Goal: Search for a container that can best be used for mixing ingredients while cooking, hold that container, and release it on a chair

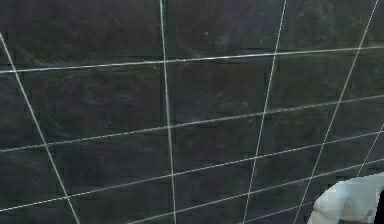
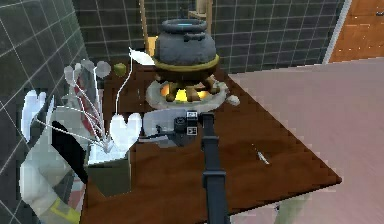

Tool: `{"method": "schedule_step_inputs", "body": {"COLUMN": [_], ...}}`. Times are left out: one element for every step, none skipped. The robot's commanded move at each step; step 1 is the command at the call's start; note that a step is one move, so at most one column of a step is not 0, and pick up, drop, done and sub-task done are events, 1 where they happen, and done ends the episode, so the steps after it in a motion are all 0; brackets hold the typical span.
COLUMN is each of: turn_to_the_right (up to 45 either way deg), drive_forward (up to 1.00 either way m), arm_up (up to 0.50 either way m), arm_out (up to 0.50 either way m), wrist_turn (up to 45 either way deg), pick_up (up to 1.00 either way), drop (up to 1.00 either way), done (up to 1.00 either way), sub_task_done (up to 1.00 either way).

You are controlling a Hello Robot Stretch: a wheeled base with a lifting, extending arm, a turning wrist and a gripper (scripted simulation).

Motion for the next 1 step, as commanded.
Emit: {"method": "schedule_step_inputs", "body": {"turn_to_the_right": [0.0], "drive_forward": [0.00], "arm_up": [0.00], "arm_out": [0.00], "wrist_turn": [0.0], "pick_up": [1.00], "drop": [0.00], "done": [0.00], "sub_task_done": [0.00]}}
